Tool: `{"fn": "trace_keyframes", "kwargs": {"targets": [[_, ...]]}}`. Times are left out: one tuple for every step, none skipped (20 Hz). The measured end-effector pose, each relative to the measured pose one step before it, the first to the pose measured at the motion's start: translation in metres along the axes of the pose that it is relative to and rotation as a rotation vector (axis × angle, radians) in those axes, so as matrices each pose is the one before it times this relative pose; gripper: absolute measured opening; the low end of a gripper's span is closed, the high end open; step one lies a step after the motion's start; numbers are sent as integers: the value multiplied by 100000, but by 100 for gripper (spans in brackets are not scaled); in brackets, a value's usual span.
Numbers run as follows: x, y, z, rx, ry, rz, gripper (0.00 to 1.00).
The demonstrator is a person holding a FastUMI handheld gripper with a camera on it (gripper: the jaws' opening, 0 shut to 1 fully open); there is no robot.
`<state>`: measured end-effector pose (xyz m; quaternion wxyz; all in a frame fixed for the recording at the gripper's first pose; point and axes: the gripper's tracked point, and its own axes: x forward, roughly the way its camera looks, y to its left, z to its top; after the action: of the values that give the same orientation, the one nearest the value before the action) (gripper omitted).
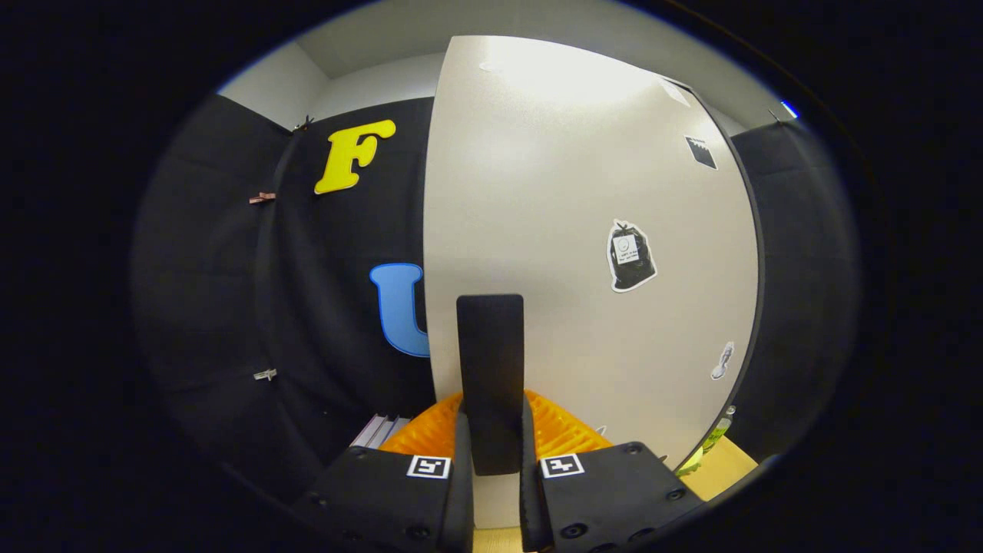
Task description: Open the shoe cabinet door, grab the shoes and put them into the shoe cabinet, then close the shoe cabinet door.
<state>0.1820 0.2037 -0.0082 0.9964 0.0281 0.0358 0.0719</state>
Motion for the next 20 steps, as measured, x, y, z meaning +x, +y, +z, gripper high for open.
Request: {"fn": "trace_keyframes", "kwargs": {"targets": [[-1681,-639,141,557,-284,1570,28],[-1310,-358,45,314,248,1652,27],[-1214,-336,-18,355,331,1451,27],[-1161,-351,-13,243,334,1255,27],[-961,-482,98,587,344,934,27],[-984,-435,92,609,513,932,27],[-960,-406,82,391,363,760,27],[-836,-572,134,-63,33,638,27],[-510,-206,-14,-241,-90,611,28],[-663,-410,121,-308,-176,513,27],[-464,-449,178,139,-382,295,27],[-598,-373,133,-107,-107,309,27],[-681,-404,-8,-397,-298,251,27],[-696,-454,133,-633,-183,109,27],[-836,-429,184,-694,-266,216,27],[-503,-185,88,-108,107,35,27],[-394,-245,146,2,79,-4,27],[-484,-395,73,255,-131,-184,27],[-478,-744,-13,108,-25,-200,27],[-554,-574,103,-22,-45,-244,27]]}}
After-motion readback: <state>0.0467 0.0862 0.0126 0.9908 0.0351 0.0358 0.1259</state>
